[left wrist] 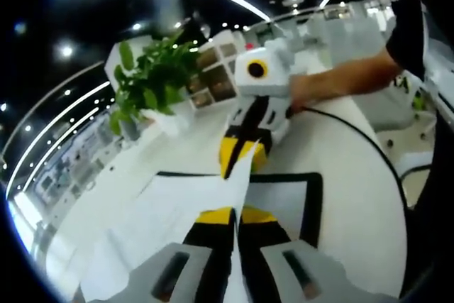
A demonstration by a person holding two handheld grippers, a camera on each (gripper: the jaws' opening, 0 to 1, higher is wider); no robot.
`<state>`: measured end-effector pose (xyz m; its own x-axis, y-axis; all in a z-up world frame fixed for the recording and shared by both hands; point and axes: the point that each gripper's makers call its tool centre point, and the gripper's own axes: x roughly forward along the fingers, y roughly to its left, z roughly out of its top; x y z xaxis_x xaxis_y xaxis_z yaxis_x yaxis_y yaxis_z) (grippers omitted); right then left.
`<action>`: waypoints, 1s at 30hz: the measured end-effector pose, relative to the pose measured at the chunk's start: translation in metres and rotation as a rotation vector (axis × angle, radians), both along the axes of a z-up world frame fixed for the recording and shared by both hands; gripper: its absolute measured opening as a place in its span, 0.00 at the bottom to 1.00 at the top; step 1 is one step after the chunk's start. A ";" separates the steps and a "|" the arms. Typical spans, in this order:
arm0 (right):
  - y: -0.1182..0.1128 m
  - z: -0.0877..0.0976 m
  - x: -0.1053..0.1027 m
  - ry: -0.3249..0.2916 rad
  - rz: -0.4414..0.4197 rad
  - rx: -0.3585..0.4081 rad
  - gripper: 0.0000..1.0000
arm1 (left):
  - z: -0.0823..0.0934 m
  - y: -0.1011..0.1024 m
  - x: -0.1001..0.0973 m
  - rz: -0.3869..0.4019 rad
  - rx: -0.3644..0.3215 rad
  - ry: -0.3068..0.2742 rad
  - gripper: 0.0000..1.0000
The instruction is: Flip through the bound document one page at a time
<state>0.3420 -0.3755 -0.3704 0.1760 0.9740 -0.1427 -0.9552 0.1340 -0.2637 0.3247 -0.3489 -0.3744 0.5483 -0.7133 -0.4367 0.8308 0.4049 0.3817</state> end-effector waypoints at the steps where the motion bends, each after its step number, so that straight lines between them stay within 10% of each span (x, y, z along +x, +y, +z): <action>1: -0.001 0.002 0.001 0.014 -0.002 0.011 0.07 | 0.000 0.000 0.000 0.001 -0.003 0.001 0.03; 30: -0.009 0.012 0.004 0.200 -0.016 0.087 0.27 | 0.014 0.019 0.006 0.064 -0.058 0.010 0.03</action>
